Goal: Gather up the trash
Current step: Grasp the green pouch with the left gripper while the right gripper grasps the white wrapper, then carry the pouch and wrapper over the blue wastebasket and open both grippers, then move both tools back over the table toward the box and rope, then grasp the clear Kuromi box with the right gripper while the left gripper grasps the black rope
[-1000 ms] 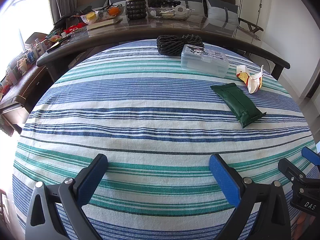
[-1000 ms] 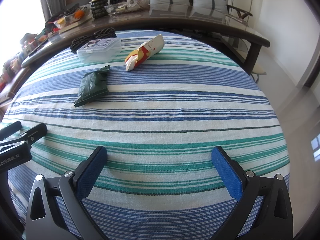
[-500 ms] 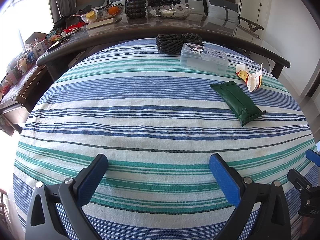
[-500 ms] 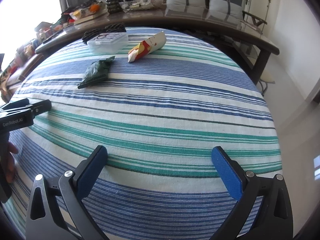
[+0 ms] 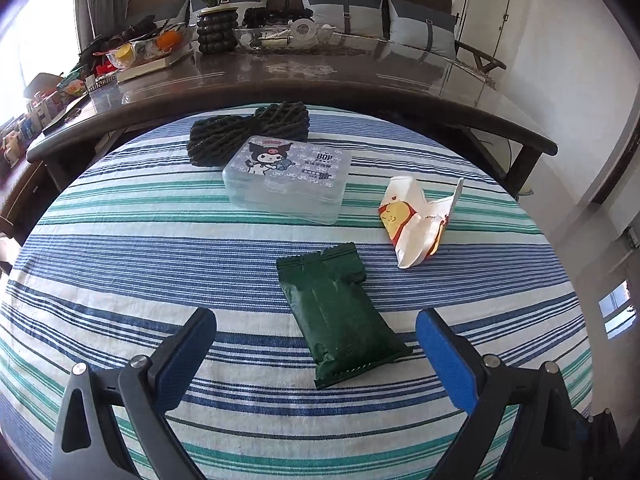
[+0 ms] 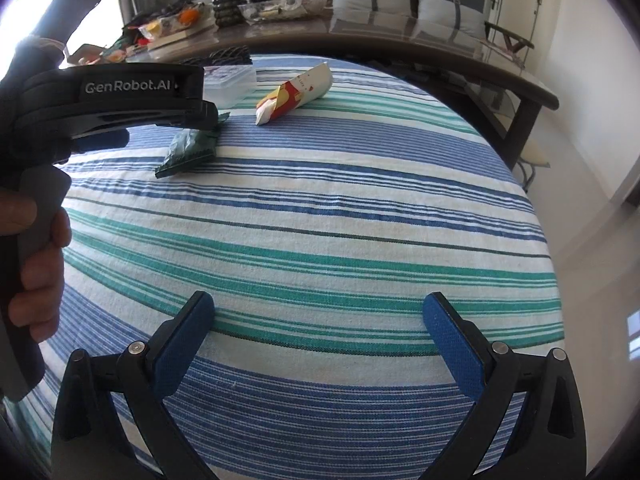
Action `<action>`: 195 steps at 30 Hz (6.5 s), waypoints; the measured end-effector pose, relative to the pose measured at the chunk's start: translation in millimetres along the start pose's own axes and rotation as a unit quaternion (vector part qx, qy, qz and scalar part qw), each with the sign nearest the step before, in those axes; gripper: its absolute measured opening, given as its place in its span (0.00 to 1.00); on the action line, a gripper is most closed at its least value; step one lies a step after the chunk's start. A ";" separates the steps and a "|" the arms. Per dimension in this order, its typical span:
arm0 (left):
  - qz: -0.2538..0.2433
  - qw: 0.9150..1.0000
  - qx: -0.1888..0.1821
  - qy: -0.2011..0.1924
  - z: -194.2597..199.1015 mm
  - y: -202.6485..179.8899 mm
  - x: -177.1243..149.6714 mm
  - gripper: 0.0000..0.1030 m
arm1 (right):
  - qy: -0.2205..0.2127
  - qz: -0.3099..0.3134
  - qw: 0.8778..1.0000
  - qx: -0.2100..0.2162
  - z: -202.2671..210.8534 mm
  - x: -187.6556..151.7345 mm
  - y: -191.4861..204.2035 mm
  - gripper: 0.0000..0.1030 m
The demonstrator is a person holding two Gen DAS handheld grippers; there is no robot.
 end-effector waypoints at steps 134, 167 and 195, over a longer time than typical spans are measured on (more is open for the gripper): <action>-0.071 0.996 -0.044 -0.018 35.7 81.4 -87.8 0.65 | -0.089 0.089 0.992 0.021 49.3 -39.1 -21.0 0.94; -0.123 0.992 -0.034 -0.001 24.6 65.4 -86.7 0.91 | 0.002 0.302 0.947 0.107 -54.9 204.3 111.9 0.33; -0.123 0.992 -0.033 0.005 20.2 60.7 -85.1 1.00 | 0.046 0.294 0.946 0.132 -87.9 200.9 97.0 0.70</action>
Point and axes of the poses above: each gripper's, at about its wrist camera, not at the fingertips, and z roughly against the way its jaws point, y to its left, x to its top, the point moved 8 cm from there along -z, roughly the way its jaws point, and after that the axes turned 11 degrees about y, right-handed, at the moved point
